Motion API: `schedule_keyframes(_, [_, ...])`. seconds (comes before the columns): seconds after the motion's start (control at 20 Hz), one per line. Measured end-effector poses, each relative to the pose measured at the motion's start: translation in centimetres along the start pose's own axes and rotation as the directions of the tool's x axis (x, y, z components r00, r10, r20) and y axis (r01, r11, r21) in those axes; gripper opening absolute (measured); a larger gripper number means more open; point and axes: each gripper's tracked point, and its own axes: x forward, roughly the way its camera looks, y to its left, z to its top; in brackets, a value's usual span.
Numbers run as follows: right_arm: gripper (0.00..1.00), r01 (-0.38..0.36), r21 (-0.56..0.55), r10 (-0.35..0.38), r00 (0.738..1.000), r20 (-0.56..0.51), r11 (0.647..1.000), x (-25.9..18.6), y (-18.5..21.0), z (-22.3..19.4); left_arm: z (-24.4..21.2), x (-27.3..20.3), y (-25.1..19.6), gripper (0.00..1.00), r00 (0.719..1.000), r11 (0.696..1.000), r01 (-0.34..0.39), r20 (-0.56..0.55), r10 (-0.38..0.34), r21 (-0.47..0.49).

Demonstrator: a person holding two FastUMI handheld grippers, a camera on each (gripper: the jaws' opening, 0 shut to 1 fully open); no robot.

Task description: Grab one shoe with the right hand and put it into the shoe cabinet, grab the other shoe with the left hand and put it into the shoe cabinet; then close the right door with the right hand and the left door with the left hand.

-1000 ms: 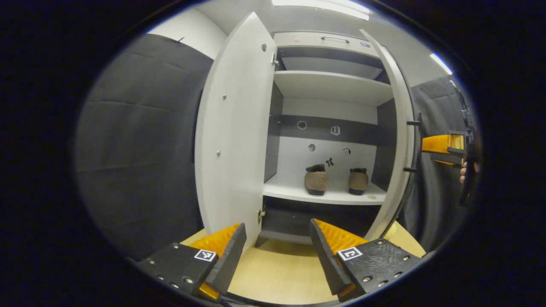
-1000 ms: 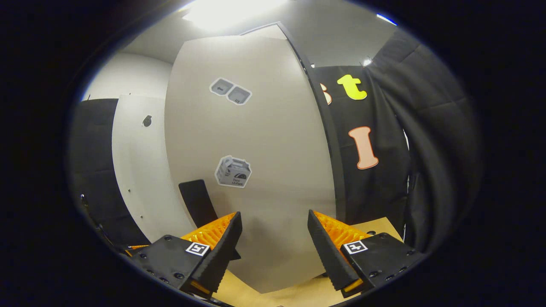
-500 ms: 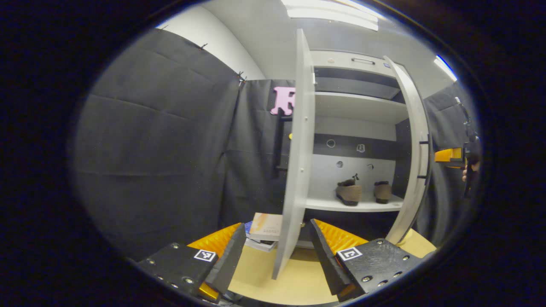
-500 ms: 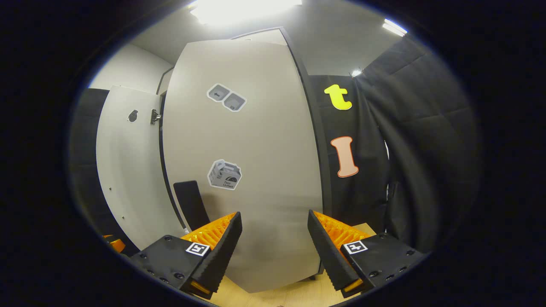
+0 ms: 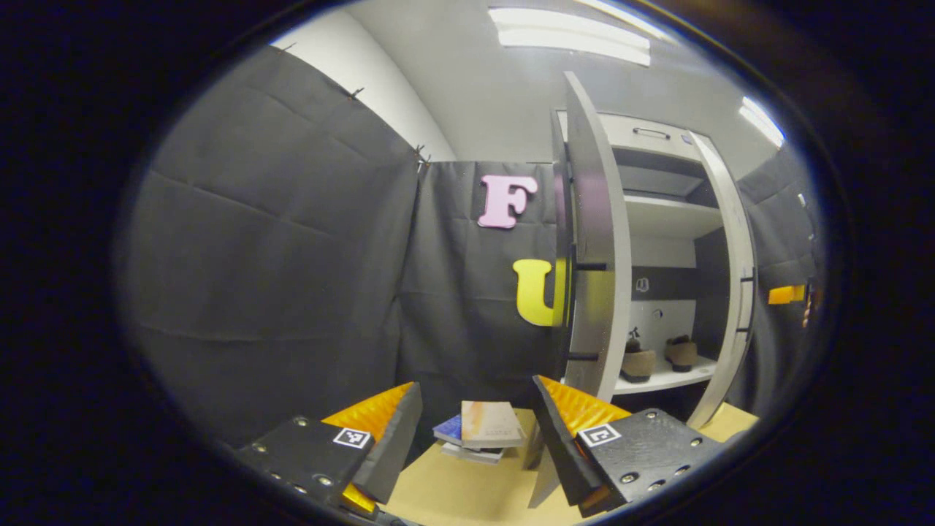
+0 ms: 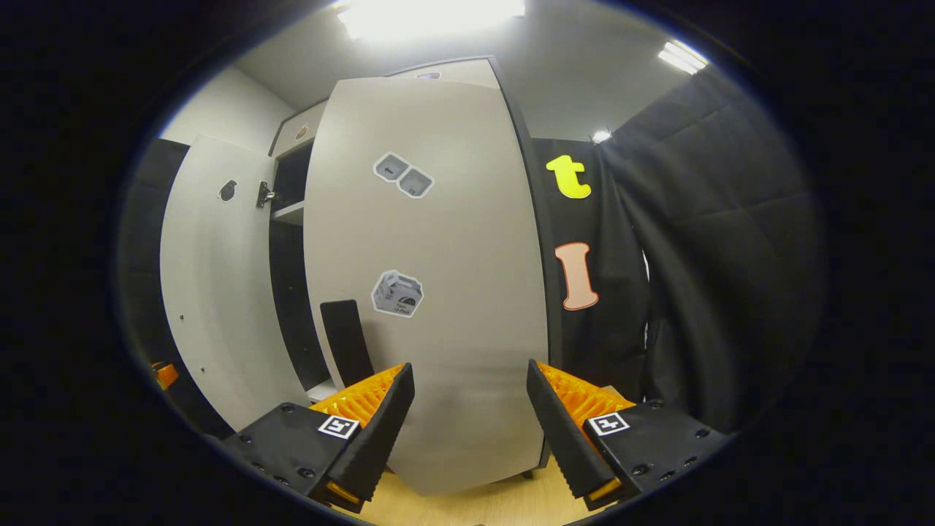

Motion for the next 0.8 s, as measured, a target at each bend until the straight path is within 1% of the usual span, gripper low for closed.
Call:
schedule_keyframes(0.15, [0.97, 0.021, 0.017, -0.021, 1.0, -0.009, 1.0, -0.9, -0.1, -0.9, 0.9, 3.2, 0.6, 0.87, 0.998, 0.998, 0.067, 0.015, -0.067, -0.006])
schedule_keyframes(0.2, [0.98, 0.031, 0.016, -0.031, 0.999, -0.012, 0.999, -1.3, -0.3, -1.1, 1.0, 4.2, 0.2, 0.9, 0.994, 0.994, 0.105, 0.014, -0.105, -0.002])
schedule_keyframes(0.25, [0.98, 0.042, 0.015, -0.042, 0.999, -0.014, 0.999, -1.6, -0.4, -1.4, 0.9, 5.3, -0.3, 0.87, 0.989, 0.989, 0.146, -0.002, -0.146, 0.004])
schedule_keyframes(0.3, [0.98, 0.057, 0.017, -0.057, 0.998, -0.016, 0.998, -2.0, -0.8, -1.8, 0.8, 6.1, -0.4, 0.87, 0.985, 0.985, 0.171, -0.02, -0.171, 0.015])
schedule_keyframes(0.4, [0.98, 0.081, 0.038, -0.08, 0.997, -0.017, 0.996, -2.7, -1.1, -2.4, 1.7, 7.8, 0.2, 0.86, 0.983, 0.983, 0.182, -0.017, -0.181, 0.033])
schedule_keyframes(0.55, [0.98, 0.119, 0.067, -0.118, 0.993, -0.025, 0.991, -3.3, -2.0, -3.3, 1.7, 10.3, 0.1, 0.86, 0.969, 0.97, 0.243, -0.029, -0.244, -0.026])
schedule_keyframes(0.65, [0.98, 0.147, 0.071, -0.145, 0.989, -0.034, 0.987, -3.8, -2.9, -3.8, 2.9, 11.7, -0.5, 0.87, 0.958, 0.956, 0.284, -0.009, -0.286, -0.073])
schedule_keyframes(0.75, [0.98, 0.178, 0.081, -0.174, 0.984, -0.046, 0.981, -4.3, -3.9, -4.4, 4.3, 12.6, -1.1, 0.86, 0.944, 0.94, 0.328, 0.018, -0.328, -0.092])
schedule_keyframes(0.8, [0.98, 0.19, 0.092, -0.186, 0.981, -0.05, 0.978, -4.5, -4.3, -4.6, 4.7, 12.9, -1.5, 0.86, 0.935, 0.931, 0.354, 0.015, -0.355, -0.091])
